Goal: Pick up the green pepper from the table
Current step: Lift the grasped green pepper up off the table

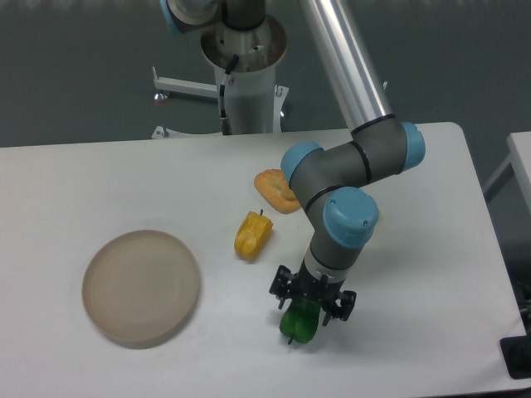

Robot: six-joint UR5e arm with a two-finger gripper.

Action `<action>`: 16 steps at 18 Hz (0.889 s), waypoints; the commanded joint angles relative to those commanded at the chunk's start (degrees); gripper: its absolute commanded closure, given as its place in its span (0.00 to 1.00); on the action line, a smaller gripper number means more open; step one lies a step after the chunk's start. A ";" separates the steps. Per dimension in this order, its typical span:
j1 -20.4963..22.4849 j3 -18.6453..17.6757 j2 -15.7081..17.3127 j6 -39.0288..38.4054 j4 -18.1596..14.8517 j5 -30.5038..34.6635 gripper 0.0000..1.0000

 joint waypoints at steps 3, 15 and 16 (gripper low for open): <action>0.18 0.00 0.18 0.70 -0.09 0.00 0.53; 6.23 0.62 5.88 16.06 -1.23 2.37 0.60; 7.20 0.62 6.41 18.09 -1.23 2.37 0.60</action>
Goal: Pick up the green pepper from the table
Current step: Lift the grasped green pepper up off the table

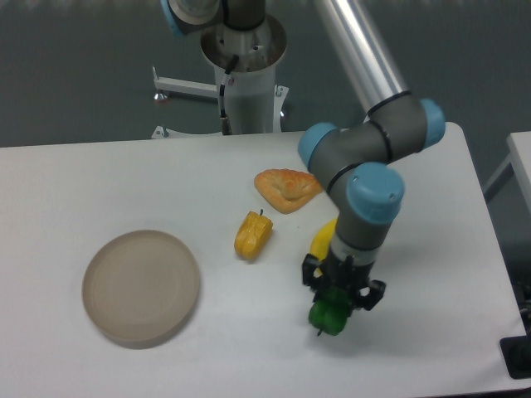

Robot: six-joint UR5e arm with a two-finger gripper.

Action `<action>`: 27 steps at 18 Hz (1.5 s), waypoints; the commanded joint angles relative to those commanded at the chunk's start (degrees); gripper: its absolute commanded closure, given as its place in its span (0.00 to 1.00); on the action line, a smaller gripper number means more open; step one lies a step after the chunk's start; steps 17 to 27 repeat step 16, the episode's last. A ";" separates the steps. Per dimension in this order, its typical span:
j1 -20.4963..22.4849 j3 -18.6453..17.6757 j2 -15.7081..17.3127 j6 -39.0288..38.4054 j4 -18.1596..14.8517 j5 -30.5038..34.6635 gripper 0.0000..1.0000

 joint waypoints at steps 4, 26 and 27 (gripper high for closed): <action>2.90 0.18 1.50 7.30 -2.02 0.09 0.60; 3.61 0.26 2.03 11.27 -2.37 5.10 0.60; 3.61 0.26 2.03 11.27 -2.37 5.10 0.60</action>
